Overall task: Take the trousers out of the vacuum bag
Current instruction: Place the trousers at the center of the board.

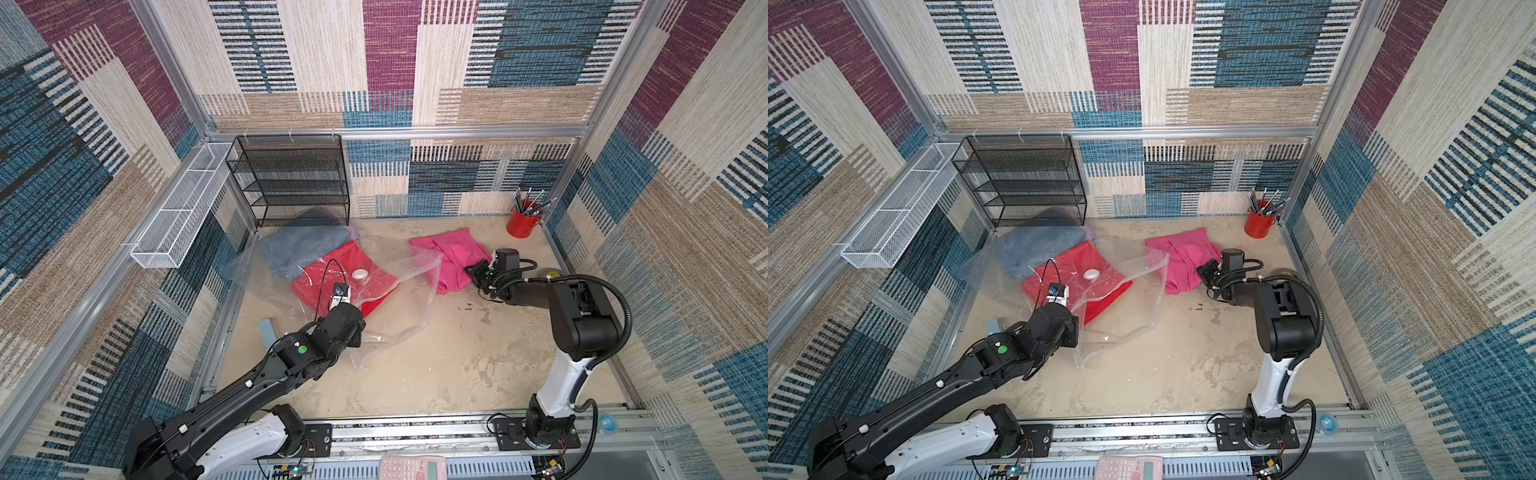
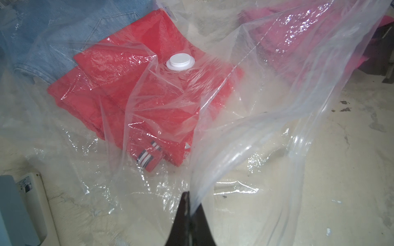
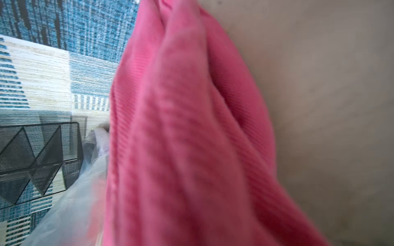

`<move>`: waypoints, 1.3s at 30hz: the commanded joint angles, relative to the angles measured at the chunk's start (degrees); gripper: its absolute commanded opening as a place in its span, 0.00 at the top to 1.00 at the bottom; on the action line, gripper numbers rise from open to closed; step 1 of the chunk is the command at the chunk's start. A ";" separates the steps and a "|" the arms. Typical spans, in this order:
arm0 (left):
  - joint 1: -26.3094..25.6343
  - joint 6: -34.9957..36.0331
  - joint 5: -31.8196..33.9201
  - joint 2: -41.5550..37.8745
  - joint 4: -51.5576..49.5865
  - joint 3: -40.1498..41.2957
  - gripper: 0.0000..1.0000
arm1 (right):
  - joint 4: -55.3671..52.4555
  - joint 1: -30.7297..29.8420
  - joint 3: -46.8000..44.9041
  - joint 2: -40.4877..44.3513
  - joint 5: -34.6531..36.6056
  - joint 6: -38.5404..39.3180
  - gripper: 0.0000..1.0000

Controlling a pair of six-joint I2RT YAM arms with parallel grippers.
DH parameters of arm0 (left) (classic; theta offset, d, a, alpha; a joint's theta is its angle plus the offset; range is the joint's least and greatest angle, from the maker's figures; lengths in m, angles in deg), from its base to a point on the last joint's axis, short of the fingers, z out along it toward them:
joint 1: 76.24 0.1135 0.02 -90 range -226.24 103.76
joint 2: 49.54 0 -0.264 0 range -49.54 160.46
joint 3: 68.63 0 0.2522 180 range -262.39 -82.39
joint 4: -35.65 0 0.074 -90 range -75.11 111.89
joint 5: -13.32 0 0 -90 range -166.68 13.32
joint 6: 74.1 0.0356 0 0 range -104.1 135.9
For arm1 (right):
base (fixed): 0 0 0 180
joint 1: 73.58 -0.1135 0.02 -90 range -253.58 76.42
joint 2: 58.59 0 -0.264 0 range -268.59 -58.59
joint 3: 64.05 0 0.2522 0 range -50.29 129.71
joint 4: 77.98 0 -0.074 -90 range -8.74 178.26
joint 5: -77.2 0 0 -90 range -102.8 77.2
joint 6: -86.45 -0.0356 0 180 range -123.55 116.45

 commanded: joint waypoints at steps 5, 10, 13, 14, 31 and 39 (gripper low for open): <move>0.15 0.60 -0.10 0.94 -0.17 -1.23 1.00 | 8.50 -1.31 3.05 -4.14 4.29 -9.33 1.00; 0.08 0.36 -0.45 1.84 0.36 -1.48 1.00 | 12.80 -1.42 2.40 -6.05 10.13 -13.73 1.00; 0.08 0.03 -0.52 2.21 -0.03 -2.01 1.00 | 13.01 -1.51 4.08 -7.78 11.24 -15.03 1.00; 0.09 0.12 -0.56 2.30 -0.10 -2.06 1.00 | 13.27 -1.51 4.20 -8.14 11.52 -15.73 1.00; 0.08 0.03 -0.51 2.73 -0.65 -3.12 1.00 | 12.95 -2.10 7.22 -9.62 8.31 -13.13 0.59; 0.08 0.17 -0.71 2.79 -0.18 -3.16 1.00 | 10.16 -2.08 0.71 0.44 6.33 -7.03 0.00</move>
